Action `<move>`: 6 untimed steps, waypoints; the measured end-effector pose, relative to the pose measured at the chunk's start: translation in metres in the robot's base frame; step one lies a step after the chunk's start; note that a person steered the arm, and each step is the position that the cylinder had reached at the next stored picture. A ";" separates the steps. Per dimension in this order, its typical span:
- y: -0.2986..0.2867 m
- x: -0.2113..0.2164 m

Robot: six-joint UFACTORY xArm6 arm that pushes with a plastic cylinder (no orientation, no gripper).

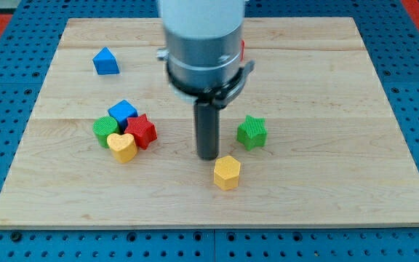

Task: Locate the arm to the bottom center of the board

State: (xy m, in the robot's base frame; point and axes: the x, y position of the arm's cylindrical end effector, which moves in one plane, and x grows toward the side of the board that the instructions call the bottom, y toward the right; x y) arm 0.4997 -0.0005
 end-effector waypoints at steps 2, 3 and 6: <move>0.030 0.072; -0.032 0.052; -0.022 0.033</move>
